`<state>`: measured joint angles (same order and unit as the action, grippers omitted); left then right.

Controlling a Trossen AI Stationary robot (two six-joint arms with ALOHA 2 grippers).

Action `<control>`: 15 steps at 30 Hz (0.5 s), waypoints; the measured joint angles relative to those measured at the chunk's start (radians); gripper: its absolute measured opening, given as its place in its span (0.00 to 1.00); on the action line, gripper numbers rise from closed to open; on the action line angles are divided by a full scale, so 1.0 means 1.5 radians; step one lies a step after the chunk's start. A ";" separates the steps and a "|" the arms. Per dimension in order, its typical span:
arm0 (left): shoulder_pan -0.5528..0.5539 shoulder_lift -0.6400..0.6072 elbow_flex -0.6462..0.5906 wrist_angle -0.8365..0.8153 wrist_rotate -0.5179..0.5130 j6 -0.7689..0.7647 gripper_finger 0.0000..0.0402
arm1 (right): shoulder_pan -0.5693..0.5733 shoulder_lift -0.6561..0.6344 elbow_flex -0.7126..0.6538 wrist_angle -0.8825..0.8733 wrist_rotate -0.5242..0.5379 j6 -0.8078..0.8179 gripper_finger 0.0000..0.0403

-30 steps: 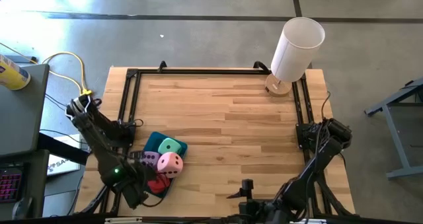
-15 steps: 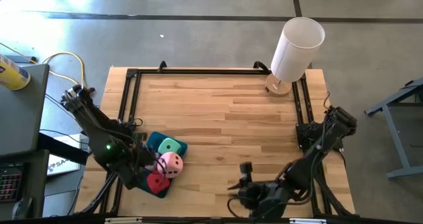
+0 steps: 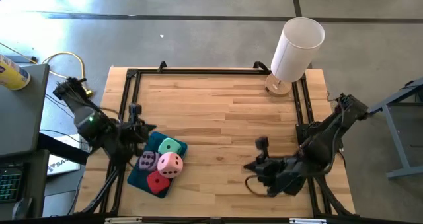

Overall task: Pick & Place Dice
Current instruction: Return to Home Position

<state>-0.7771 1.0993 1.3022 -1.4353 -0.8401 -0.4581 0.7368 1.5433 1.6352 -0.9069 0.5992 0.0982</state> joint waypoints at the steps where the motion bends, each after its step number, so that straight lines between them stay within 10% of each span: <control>1: 0.015 -0.010 0.000 0.000 -0.007 0.023 0.00 | -0.006 -0.012 0.000 -0.016 0.000 -0.011 0.01; 15: 0.328 -0.154 0.000 0.129 0.096 0.364 0.00 | -0.176 -0.145 0.000 -0.126 -0.164 -0.097 0.00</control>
<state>-0.2851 0.8687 1.3017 -1.2421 -0.6957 0.0872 0.4724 1.3258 1.6352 -1.0959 0.3530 -0.0474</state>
